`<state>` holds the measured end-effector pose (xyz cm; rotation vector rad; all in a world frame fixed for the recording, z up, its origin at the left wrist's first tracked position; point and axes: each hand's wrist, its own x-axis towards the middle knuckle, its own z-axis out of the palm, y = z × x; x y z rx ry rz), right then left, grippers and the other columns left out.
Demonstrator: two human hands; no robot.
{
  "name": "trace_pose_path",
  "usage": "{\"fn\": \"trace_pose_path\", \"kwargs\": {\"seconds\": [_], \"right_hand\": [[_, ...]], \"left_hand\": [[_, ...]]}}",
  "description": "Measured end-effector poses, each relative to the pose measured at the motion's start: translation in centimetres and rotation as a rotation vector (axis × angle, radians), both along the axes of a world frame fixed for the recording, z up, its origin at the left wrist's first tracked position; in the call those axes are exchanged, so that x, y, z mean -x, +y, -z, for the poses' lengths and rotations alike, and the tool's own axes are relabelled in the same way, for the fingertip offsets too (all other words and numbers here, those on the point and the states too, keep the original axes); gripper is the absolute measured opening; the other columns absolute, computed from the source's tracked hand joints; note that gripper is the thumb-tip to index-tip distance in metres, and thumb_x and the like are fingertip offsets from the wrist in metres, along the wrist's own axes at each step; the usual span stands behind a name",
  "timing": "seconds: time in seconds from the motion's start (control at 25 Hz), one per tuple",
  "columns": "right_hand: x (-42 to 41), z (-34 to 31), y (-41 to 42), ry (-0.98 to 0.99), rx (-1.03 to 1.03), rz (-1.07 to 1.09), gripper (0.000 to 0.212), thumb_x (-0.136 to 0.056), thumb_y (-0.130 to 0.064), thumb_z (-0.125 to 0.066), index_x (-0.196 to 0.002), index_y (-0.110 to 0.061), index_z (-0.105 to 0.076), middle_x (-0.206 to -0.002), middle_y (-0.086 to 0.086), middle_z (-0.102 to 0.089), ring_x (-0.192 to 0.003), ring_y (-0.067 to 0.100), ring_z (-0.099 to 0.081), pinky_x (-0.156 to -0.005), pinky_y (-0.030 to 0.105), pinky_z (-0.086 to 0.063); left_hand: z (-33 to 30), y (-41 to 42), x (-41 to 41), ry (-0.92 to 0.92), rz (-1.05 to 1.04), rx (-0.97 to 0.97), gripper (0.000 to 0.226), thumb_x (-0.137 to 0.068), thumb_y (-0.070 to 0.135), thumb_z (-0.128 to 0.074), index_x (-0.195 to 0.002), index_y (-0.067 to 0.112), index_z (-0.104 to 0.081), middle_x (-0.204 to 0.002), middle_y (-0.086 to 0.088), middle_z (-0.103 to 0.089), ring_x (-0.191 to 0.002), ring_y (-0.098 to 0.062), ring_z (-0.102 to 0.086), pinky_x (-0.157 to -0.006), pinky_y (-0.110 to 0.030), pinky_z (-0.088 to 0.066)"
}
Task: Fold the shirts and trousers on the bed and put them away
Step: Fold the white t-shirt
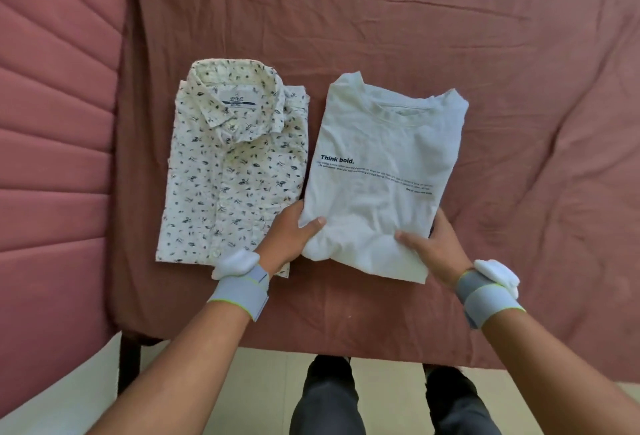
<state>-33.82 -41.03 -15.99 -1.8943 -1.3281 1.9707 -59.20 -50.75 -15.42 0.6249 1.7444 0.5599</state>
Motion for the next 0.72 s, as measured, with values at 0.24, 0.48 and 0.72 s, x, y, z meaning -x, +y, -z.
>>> {"fn": "trace_pose_path", "kwargs": {"seconds": [0.24,0.48,0.72], "right_hand": [[-1.7,-2.2,-2.4,-0.275,-0.066,-0.146,0.056,-0.074,-0.035,-0.081,-0.118,-0.024,-0.047,-0.109,-0.008,-0.062,-0.089,0.011,-0.062,-0.065,0.019,-0.048],[1.6,-0.7,5.4,-0.026,-0.12,0.299,0.073,-0.059,-0.04,-0.085,-0.121,-0.023,-0.05,-0.114,-0.002,-0.067,-0.1,0.017,-0.068,-0.091,0.044,-0.055],[3.4,1.4,9.7,0.16,-0.22,0.227,0.069,-0.07,0.006,-0.063,-0.133,-0.02,-0.05,-0.123,0.009,-0.064,-0.111,0.031,-0.063,-0.094,0.054,-0.051]], "left_hand": [[-1.3,-2.3,-1.6,0.092,0.205,0.114,0.055,-0.088,0.039,-0.07,-0.136,0.022,-0.048,-0.118,0.014,-0.056,-0.108,-0.009,-0.056,-0.087,-0.023,-0.044],[-1.0,8.8,0.4,0.04,-0.106,-0.025,0.051,-0.08,0.047,-0.077,-0.12,0.018,-0.062,-0.114,0.008,-0.068,-0.104,-0.012,-0.065,-0.096,-0.033,-0.051],[1.4,12.1,1.7,-0.1,-0.313,-0.218,0.017,-0.09,0.011,-0.069,-0.105,0.017,-0.066,-0.104,-0.001,-0.072,-0.097,-0.017,-0.07,-0.091,-0.038,-0.056]]}}
